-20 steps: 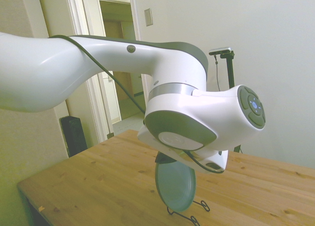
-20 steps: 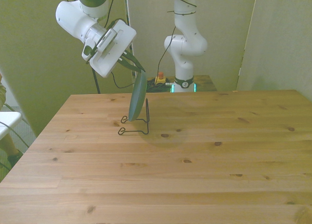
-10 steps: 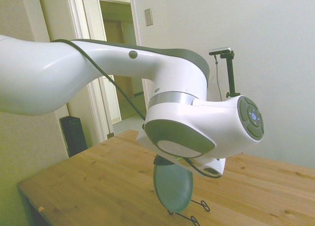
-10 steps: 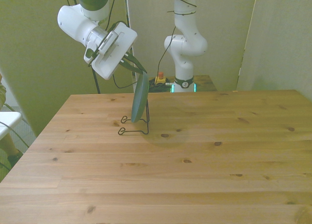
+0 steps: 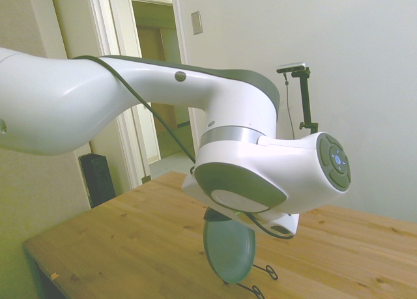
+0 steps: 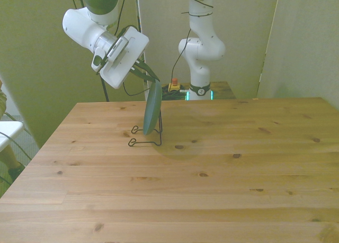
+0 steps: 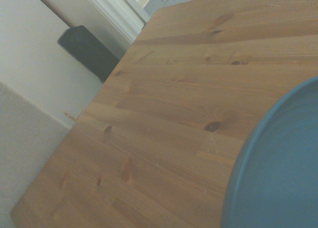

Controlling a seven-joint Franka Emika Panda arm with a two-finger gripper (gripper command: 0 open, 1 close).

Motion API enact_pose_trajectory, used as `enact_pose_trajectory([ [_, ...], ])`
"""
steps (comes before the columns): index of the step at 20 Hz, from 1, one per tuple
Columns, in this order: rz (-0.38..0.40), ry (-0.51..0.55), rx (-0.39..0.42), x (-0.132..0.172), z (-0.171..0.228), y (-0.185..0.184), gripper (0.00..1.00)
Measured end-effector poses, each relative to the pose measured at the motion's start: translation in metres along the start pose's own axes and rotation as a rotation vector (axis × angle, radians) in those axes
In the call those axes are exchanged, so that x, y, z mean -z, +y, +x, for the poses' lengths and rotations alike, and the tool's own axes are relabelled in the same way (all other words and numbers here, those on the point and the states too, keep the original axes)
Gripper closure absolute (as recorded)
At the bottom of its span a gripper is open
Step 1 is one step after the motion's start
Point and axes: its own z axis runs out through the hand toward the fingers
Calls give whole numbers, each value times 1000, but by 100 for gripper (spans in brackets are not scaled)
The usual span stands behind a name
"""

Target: Load the plate

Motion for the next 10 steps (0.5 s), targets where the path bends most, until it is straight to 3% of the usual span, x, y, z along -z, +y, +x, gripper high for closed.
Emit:
enact_pose_trajectory([
  [10, 4, -4, -11, -4, 5, 8, 100],
])
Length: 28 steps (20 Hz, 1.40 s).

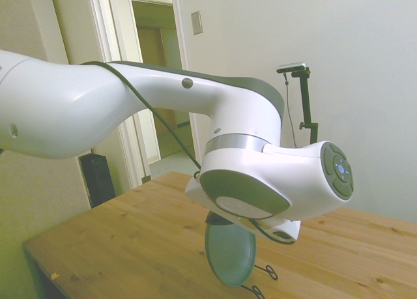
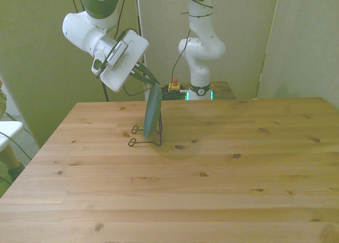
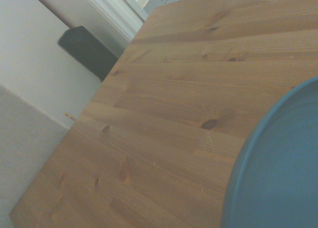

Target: Load the plate

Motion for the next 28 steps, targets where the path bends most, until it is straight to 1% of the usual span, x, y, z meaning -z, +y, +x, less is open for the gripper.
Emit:
enact_pose_trajectory([
  [20, -15, -9, -11, -7, 16, 7, 100],
  [21, -17, -7, -11, -7, 16, 7, 0],
  [28, -25, -6, -37, -9, 18, 6, 0],
])
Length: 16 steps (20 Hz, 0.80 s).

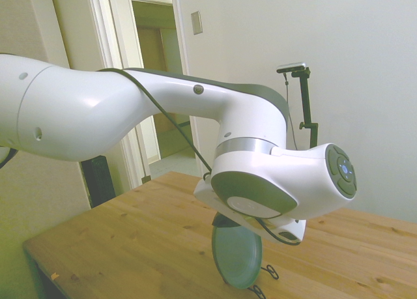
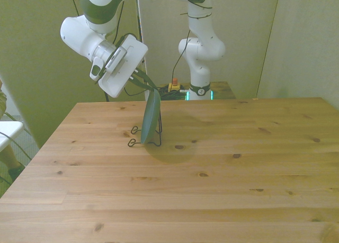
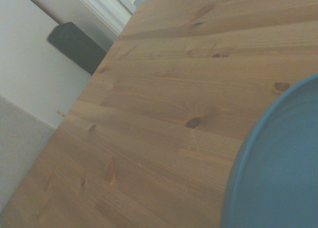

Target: Load the plate

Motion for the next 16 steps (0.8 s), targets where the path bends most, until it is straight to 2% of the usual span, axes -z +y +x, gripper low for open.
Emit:
enact_pose_trajectory([
  [10, -10, -3, 2, 3, -3, -4, 0],
  [13, -21, 19, 24, 20, -15, -18, 0],
  [16, -43, 74, 65, 51, -38, -42, 0],
])
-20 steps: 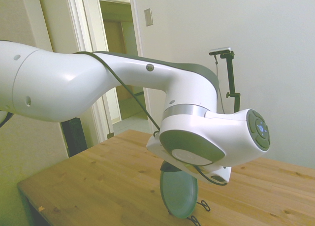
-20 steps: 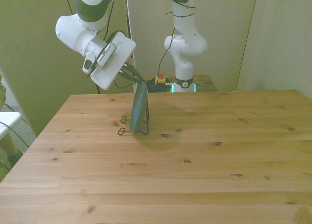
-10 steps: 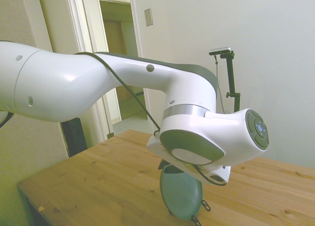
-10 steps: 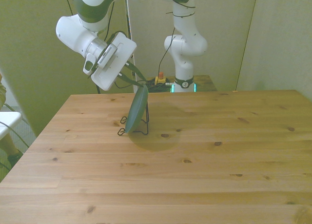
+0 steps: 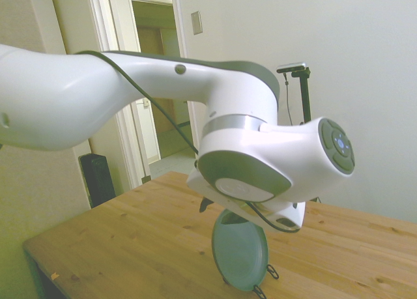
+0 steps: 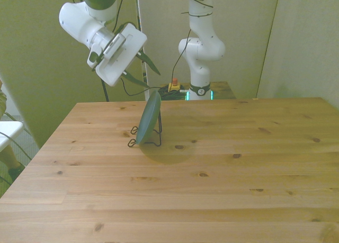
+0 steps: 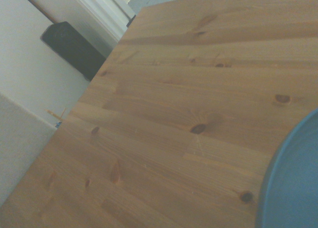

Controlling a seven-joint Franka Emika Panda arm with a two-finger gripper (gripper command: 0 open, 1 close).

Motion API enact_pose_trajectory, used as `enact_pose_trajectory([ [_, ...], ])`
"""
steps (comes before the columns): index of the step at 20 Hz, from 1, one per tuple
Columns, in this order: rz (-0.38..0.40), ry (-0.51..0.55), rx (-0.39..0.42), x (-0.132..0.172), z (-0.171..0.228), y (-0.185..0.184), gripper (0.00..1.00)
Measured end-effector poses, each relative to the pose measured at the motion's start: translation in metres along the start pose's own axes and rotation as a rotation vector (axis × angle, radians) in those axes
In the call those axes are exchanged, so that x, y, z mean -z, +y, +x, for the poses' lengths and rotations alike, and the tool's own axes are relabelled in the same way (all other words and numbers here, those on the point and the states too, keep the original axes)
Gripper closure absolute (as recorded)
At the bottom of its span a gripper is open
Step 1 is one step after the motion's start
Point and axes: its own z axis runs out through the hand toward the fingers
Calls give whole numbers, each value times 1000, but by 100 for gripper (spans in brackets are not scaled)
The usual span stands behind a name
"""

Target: Load the plate

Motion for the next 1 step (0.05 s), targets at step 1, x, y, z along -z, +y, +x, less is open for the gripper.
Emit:
enact_pose_trajectory([
  [1, -9, 22, 17, 11, -8, -10, 0],
])
